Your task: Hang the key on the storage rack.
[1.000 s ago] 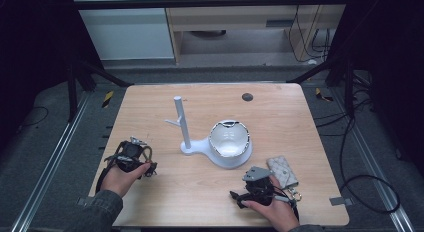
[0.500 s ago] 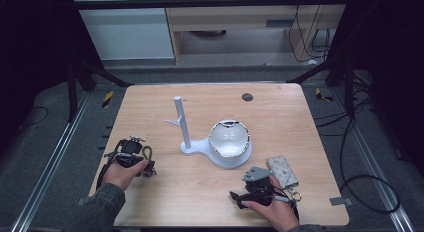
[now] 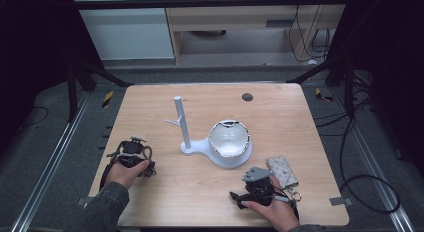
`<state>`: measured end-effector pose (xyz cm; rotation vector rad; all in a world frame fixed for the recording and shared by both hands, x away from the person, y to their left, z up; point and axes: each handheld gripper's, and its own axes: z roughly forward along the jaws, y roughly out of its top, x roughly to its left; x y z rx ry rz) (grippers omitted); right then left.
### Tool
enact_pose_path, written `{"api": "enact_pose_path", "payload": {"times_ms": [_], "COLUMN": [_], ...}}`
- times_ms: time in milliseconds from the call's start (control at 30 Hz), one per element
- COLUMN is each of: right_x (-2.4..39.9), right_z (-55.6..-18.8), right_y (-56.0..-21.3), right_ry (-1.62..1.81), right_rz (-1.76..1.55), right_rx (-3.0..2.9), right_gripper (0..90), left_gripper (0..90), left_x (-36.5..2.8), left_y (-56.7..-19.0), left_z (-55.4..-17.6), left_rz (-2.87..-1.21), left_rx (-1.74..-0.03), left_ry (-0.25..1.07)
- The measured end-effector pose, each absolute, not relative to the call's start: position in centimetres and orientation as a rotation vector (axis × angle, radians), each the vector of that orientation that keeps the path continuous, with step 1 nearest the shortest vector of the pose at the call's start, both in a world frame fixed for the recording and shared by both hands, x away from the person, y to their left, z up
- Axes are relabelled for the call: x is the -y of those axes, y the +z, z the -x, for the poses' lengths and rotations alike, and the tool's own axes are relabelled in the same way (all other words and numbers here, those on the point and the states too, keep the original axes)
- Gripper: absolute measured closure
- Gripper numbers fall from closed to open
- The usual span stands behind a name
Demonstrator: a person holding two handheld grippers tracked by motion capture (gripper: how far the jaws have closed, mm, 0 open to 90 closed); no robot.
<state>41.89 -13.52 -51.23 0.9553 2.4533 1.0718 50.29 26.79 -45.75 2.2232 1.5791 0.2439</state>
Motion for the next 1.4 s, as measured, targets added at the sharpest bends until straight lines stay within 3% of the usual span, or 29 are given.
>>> {"api": "enact_pose_path", "payload": {"times_ms": [667,967,1400], "right_x": [13.5,13.5,13.5], "right_z": [-41.8,-41.7,-41.7], "right_y": [-51.2,-51.2,-51.2], "right_ry": [1.072,1.073,1.071], "right_rz": [-0.948,-0.948,-0.946], "right_rx": [-2.458,-2.459,-2.461], "right_gripper": [8.3,8.3,8.2], "left_gripper": [55.3,61.5,64.7], "left_x": [-26.4,-26.1,-27.3], "left_y": [-46.6,-46.9,-45.6], "left_z": [-51.4,-51.4,-50.1], "left_rz": [-2.247,-2.259,-2.239], "left_rx": [-1.630,-1.614,-1.421], "left_ry": [0.258,0.275,0.372]}}
